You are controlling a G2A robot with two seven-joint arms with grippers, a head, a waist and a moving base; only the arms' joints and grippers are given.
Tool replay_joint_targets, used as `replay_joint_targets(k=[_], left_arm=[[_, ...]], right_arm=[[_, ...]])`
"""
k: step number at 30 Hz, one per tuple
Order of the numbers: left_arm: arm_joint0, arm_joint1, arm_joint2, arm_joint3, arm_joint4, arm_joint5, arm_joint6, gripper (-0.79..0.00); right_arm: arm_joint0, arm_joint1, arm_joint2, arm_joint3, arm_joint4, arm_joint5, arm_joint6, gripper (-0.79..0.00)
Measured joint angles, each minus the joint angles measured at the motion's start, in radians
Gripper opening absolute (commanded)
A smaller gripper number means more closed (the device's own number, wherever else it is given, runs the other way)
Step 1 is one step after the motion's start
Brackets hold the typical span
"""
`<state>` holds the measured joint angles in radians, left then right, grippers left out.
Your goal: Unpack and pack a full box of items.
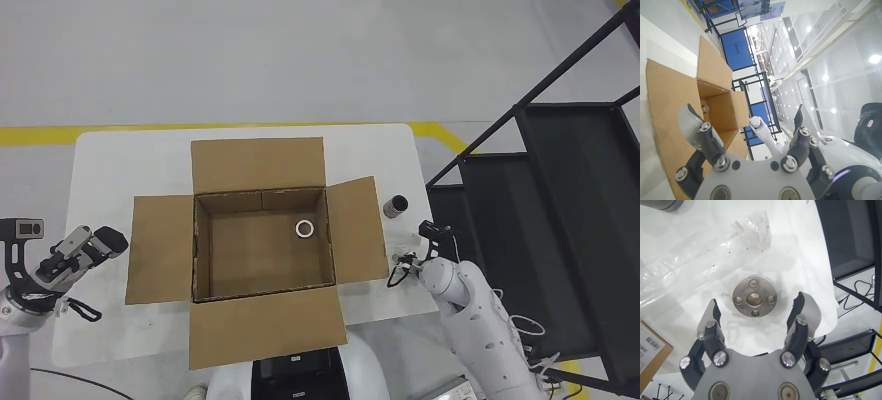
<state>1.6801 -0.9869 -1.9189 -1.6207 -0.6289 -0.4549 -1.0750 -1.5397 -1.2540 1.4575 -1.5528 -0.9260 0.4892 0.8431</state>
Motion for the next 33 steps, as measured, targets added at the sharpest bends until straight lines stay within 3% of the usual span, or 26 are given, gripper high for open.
replay_joint_targets(k=[2, 5, 7, 15, 22, 28, 33], left_arm=[[0.0, 0.0, 0.0, 0.0, 0.0, 0.0, 0.0, 0.0], [0.0, 0.0, 0.0, 0.0, 0.0, 0.0, 0.0, 0.0], [0.0, 0.0, 0.0, 0.0, 0.0, 0.0, 0.0, 0.0], [0.0, 0.0, 0.0, 0.0, 0.0, 0.0, 0.0, 0.0], [0.0, 0.0, 0.0, 0.0, 0.0, 0.0, 0.0, 0.0], [0.0, 0.0, 0.0, 0.0, 0.0, 0.0, 0.0, 0.0], [0.0, 0.0, 0.0, 0.0, 0.0, 0.0, 0.0, 0.0]], right_arm=[[0.007, -0.001, -0.007, 0.007, -0.004, 0.006, 0.002, -0.459], [0.017, -0.001, -0.016, 0.017, -0.017, 0.022, 0.005, -0.717], [0.018, -0.001, -0.017, 0.019, -0.025, 0.036, 0.002, -0.782], [-0.039, 0.003, 0.023, -0.074, -0.034, 0.068, -0.018, -0.785], [-0.207, 0.012, 0.124, -0.357, 0.063, -0.042, -0.056, -0.785], [-0.361, 0.01, 0.209, -0.614, 0.143, -0.119, -0.204, -0.785], [-0.411, 0.005, 0.161, -0.772, 0.107, -0.161, -0.332, -0.785]])
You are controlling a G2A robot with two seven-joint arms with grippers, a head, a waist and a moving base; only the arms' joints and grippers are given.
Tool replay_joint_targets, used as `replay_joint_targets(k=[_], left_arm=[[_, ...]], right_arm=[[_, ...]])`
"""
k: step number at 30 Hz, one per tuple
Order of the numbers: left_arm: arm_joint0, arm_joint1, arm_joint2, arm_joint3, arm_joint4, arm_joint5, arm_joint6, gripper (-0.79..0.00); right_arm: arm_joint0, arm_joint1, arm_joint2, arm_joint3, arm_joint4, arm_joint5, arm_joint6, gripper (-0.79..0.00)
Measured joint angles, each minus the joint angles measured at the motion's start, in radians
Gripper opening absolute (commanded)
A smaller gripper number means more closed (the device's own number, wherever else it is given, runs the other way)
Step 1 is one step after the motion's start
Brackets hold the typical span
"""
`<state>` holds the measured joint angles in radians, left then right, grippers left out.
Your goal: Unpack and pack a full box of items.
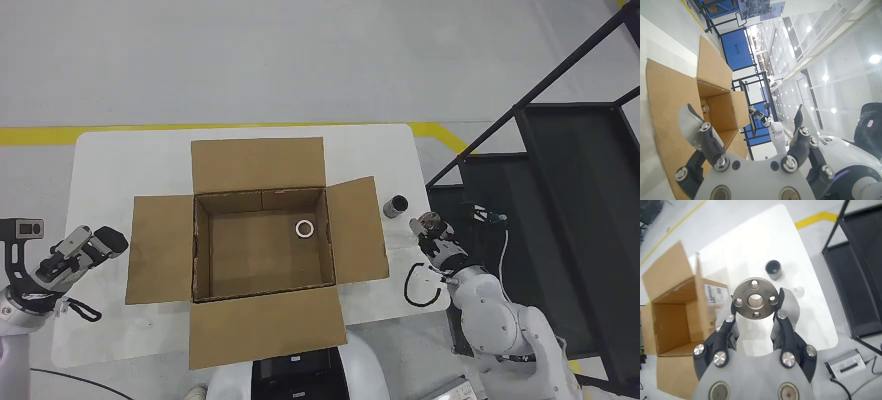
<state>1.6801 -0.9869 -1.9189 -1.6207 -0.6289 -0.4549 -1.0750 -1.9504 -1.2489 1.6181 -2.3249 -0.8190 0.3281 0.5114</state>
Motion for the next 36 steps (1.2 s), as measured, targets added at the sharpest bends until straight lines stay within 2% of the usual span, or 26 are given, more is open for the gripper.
replay_joint_targets(k=[4, 9, 12, 15, 18, 22, 23, 24, 25, 30, 36], left_arm=[[0.0, 0.0, 0.0, 0.0, 0.0, 0.0, 0.0, 0.0], [0.0, 0.0, 0.0, 0.0, 0.0, 0.0, 0.0, 0.0], [0.0, 0.0, 0.0, 0.0, 0.0, 0.0, 0.0, 0.0], [0.0, 0.0, 0.0, 0.0, 0.0, 0.0, 0.0, 0.0], [0.0, 0.0, 0.0, 0.0, 0.0, 0.0, 0.0, 0.0], [0.0, 0.0, 0.0, 0.0, 0.0, 0.0, 0.0, 0.0], [0.0, 0.0, 0.0, 0.0, 0.0, 0.0, 0.0, 0.0], [0.0, 0.0, 0.0, 0.0, 0.0, 0.0, 0.0, 0.0], [0.0, 0.0, 0.0, 0.0, 0.0, 0.0, 0.0, 0.0], [0.0, 0.0, 0.0, 0.0, 0.0, 0.0, 0.0, 0.0], [0.008, -0.004, -0.002, -0.015, -0.001, -0.002, 0.051, 0.0]], right_arm=[[0.046, 0.004, -0.11, -0.026, -0.092, -0.116, 0.005, -0.785], [0.164, 0.01, -0.242, 0.016, -0.172, -0.238, 0.158, -0.785], [0.279, -0.002, -0.384, 0.082, -0.25, -0.213, 0.237, -0.785], [0.425, -0.025, -0.542, 0.194, -0.255, -0.157, 0.296, -0.785], [0.536, -0.05, -0.657, 0.301, -0.263, -0.107, 0.316, -0.785], [0.651, -0.082, -0.752, 0.424, -0.247, -0.035, 0.314, -0.785], [0.672, -0.088, -0.764, 0.448, -0.24, -0.02, 0.314, -0.551], [0.689, -0.093, -0.774, 0.471, -0.233, -0.006, 0.314, -0.074], [0.709, -0.1, -0.785, 0.496, -0.227, 0.008, 0.32, 0.0], [0.744, -0.111, -0.8, 0.544, -0.22, 0.027, 0.342, 0.0], [0.711, -0.102, -0.757, 0.515, -0.232, 0.006, 0.355, 0.0]])
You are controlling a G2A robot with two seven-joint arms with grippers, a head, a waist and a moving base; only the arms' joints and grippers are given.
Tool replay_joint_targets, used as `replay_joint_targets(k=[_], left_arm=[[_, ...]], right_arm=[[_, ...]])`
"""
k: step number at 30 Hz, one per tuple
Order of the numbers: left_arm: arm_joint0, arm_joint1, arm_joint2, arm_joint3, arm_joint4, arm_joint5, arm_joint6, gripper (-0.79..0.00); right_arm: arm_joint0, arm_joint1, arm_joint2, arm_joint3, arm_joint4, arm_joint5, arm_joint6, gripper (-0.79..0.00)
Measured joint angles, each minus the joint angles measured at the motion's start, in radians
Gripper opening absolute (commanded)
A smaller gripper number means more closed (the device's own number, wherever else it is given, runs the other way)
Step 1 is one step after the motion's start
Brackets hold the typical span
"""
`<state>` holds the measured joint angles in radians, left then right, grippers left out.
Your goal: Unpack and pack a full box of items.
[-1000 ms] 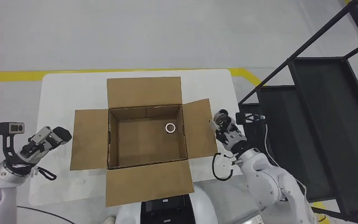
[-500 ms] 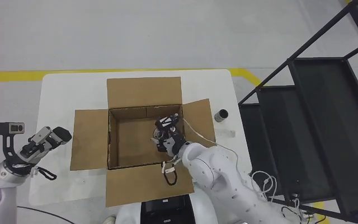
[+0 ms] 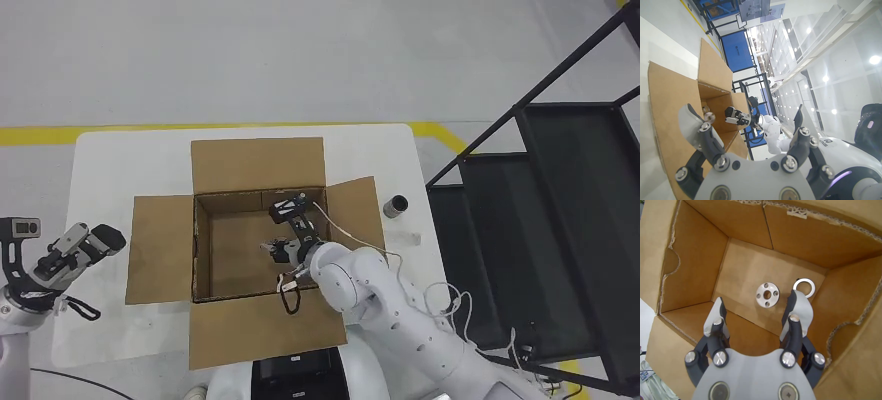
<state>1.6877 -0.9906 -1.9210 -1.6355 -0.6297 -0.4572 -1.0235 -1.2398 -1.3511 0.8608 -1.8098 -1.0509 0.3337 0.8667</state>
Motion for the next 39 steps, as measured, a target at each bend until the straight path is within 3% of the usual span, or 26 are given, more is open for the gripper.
replay_joint_targets(k=[7, 11, 18, 22, 28, 39], left_arm=[[0.014, -0.009, -0.021, 0.025, -0.114, -0.027, 0.048, 0.0], [0.018, -0.013, -0.038, 0.054, -0.192, -0.022, 0.053, 0.0], [0.018, -0.013, -0.038, 0.056, -0.202, -0.017, 0.047, 0.0], [0.018, -0.013, -0.038, 0.056, -0.202, -0.017, 0.047, 0.0], [0.018, -0.013, -0.038, 0.056, -0.202, -0.017, 0.047, 0.0], [0.018, -0.013, -0.038, 0.056, -0.202, -0.017, 0.047, 0.0]], right_arm=[[-0.074, 0.02, 0.071, -0.095, -0.003, -0.063, -0.001, 0.0], [-0.169, 0.039, 0.176, -0.214, 0.023, -0.086, -0.069, 0.0], [-0.432, 0.069, 0.5, -0.451, 0.178, -0.136, -0.304, 0.0], [-0.513, 0.076, 0.666, -0.466, 0.262, -0.142, -0.35, 0.0], [-0.459, 0.085, 0.793, -0.345, 0.301, -0.108, -0.275, 0.0], [-0.168, 0.09, 0.7, 0.058, 0.156, 0.016, -0.135, 0.0]])
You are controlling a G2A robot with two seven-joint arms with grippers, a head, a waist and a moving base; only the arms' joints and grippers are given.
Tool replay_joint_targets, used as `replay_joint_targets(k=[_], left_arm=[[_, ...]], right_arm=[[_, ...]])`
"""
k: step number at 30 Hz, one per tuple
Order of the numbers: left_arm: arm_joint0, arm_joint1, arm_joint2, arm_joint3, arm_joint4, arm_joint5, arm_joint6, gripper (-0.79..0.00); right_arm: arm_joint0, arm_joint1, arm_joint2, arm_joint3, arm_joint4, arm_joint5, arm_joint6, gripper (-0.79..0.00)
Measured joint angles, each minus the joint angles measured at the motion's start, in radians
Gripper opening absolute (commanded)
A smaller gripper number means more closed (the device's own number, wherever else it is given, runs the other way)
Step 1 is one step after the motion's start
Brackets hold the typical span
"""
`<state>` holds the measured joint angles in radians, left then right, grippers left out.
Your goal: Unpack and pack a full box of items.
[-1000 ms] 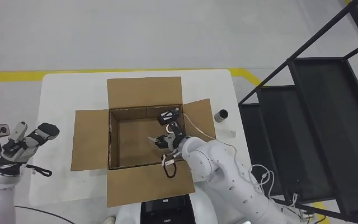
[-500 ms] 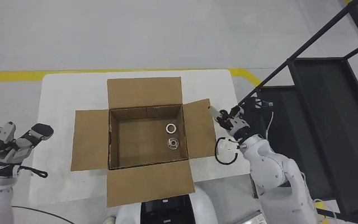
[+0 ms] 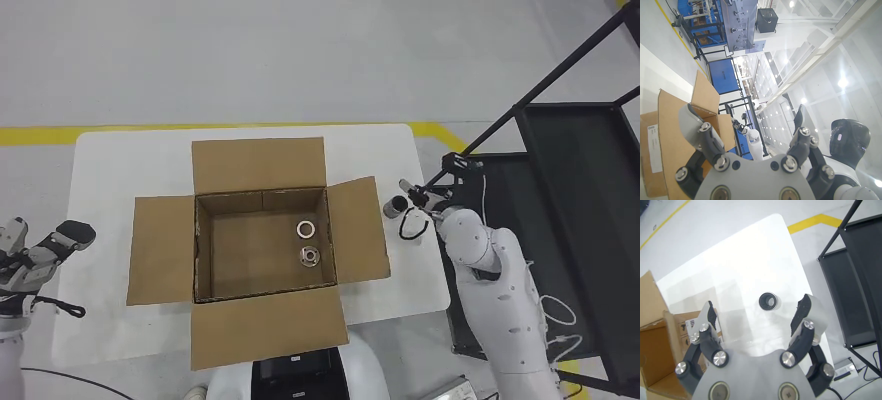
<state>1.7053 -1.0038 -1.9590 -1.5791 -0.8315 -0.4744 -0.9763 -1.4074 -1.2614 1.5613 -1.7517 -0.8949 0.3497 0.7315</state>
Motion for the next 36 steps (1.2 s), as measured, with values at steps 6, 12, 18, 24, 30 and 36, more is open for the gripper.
replay_joint_targets(k=[6, 12, 18, 24, 30, 36], left_arm=[[0.0, 0.0, 0.0, 0.0, 0.0, 0.0, 0.0, 0.0], [0.0, 0.0, 0.0, 0.0, 0.0, 0.0, 0.0, 0.0], [0.0, 0.0, 0.0, 0.0, 0.0, 0.0, 0.0, 0.0], [0.0, 0.0, 0.0, 0.0, 0.0, 0.0, 0.0, 0.0], [0.0, 0.0, 0.0, 0.0, 0.0, 0.0, 0.0, 0.0], [0.0, 0.0, 0.0, 0.0, 0.0, 0.0, 0.0, 0.0]], right_arm=[[0.111, -0.009, -0.085, 0.174, -0.025, 0.037, 0.031, 0.0], [0.157, -0.017, -0.141, 0.253, -0.037, 0.087, 0.049, 0.0], [0.17, -0.021, -0.162, 0.287, -0.028, 0.109, 0.06, 0.0], [0.207, -0.029, -0.19, 0.344, -0.008, 0.118, 0.043, 0.0], [0.264, -0.039, -0.218, 0.426, 0.006, 0.161, 0.043, -0.474], [0.293, -0.044, -0.232, 0.468, 0.015, 0.187, 0.05, -0.708]])
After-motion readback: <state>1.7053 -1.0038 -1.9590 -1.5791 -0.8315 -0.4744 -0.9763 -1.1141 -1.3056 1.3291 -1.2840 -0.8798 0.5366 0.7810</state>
